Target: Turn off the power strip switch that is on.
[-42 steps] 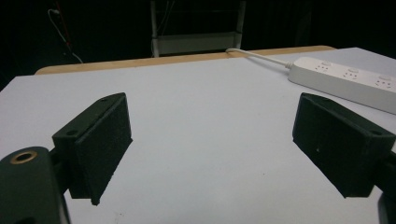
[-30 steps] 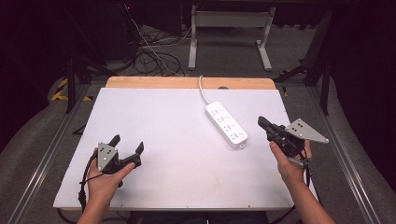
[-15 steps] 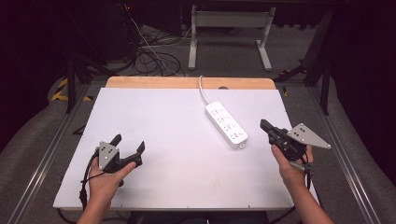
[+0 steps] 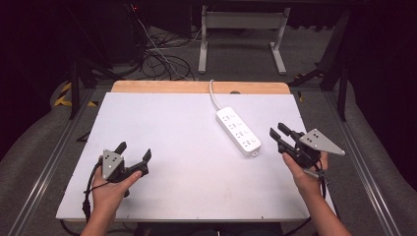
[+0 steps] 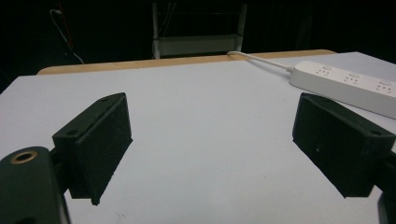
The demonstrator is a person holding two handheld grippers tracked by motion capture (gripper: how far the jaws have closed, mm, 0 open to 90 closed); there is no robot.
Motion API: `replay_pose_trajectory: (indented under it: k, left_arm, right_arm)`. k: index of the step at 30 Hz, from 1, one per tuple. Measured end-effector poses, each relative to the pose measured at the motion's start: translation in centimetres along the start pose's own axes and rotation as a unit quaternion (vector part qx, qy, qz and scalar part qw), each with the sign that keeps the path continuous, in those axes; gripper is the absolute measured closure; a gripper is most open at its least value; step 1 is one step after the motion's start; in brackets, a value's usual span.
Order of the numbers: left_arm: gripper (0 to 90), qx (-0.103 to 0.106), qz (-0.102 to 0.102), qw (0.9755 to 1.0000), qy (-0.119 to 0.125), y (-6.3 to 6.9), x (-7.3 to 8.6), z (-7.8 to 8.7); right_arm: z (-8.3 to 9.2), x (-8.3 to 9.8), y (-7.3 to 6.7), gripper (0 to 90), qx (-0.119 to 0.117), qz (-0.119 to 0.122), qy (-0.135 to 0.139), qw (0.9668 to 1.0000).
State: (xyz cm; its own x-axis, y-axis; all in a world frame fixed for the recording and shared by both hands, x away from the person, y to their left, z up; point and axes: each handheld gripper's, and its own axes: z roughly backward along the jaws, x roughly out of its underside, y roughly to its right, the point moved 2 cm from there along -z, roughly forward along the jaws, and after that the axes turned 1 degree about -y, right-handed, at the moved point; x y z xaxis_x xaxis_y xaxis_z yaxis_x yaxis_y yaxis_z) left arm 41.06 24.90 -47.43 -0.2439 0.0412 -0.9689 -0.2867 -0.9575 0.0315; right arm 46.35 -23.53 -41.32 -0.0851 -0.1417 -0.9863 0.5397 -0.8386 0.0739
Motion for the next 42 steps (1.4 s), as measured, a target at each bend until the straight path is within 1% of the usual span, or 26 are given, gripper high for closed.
replay_pose_trajectory:
  k: [1,3,4,7,8,16,28,36,40,42]
  left_arm:
    - [12.1,0.000,0.000,1.0000,0.000,0.0,0.0,0.0]
    - [12.1,0.000,-0.001,1.0000,-0.001,0.0,0.0,0.0]
    - [12.1,-0.001,-0.001,1.0000,0.000,0.0,0.0,0.0]
    - [12.1,-0.001,0.000,1.0000,0.000,0.0,0.0,0.0]
    - [12.1,-0.001,0.000,1.0000,0.000,0.0,0.0,0.0]
    - [12.1,0.000,-0.002,1.0000,0.000,0.0,0.0,0.0]
    - [12.1,-0.006,0.000,1.0000,0.001,-0.1,0.1,0.3]
    - [12.1,-0.007,0.001,1.0000,0.001,-0.1,0.1,0.3]
    - [12.1,-0.003,0.001,1.0000,0.002,0.0,0.0,0.1]
    - [12.1,-0.001,-0.002,1.0000,0.000,0.0,0.0,0.0]
  right_arm:
    - [-0.1,0.0,0.0,46.0,0.006,-0.003,0.002,1.0000]
    - [-0.3,0.0,0.1,28.8,0.024,-0.020,-0.006,0.9995]
    - [-0.4,0.0,0.2,21.6,0.025,-0.026,-0.009,0.9993]
    - [-0.6,0.1,0.2,4.1,0.031,-0.035,-0.013,0.9988]
    - [-0.7,0.2,0.2,2.7,0.034,-0.036,-0.014,0.9987]
    - [-1.0,0.3,-0.1,2.6,0.035,-0.020,-0.016,0.9991]
    - [-1.4,0.3,-0.5,4.5,0.016,0.002,-0.022,0.9996]
    - [-1.4,0.3,-0.5,4.8,0.016,-0.002,-0.023,0.9996]
    - [-1.3,0.3,-0.5,4.8,0.016,-0.001,-0.024,0.9996]
    - [-1.2,0.4,-0.4,4.9,0.018,-0.001,-0.025,0.9995]
